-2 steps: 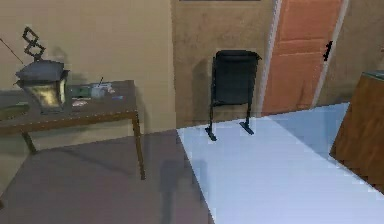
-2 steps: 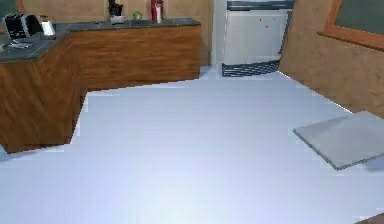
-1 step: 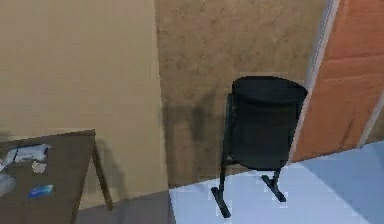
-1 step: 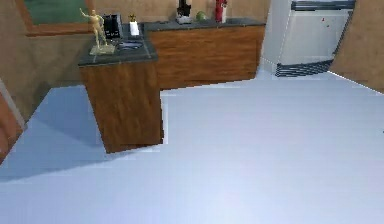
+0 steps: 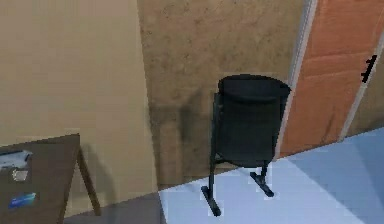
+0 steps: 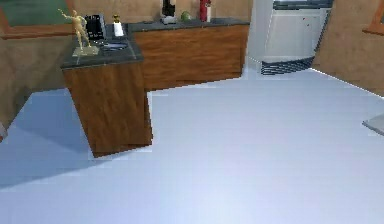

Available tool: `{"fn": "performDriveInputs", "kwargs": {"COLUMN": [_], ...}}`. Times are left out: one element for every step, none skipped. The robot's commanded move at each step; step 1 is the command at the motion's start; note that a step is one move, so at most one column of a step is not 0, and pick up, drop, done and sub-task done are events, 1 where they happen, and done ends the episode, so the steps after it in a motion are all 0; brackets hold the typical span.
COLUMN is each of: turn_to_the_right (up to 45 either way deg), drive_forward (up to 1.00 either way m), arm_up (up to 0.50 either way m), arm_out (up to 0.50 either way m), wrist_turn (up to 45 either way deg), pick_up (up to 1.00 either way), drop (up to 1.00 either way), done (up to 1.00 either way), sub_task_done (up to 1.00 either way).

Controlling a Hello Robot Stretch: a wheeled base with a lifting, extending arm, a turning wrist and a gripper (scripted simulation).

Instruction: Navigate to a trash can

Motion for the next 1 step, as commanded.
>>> {"fn": "performDriveInputs", "kwargs": {"turn_to_the_right": [0.0], "drive_forward": [0.2], "arm_up": [0.0], "arm_out": [0.0], "wrist_turn": [0.0], "pick_up": [0.0], "drop": [0.0], "done": [0.0], "sub_task_done": [0.0]}}
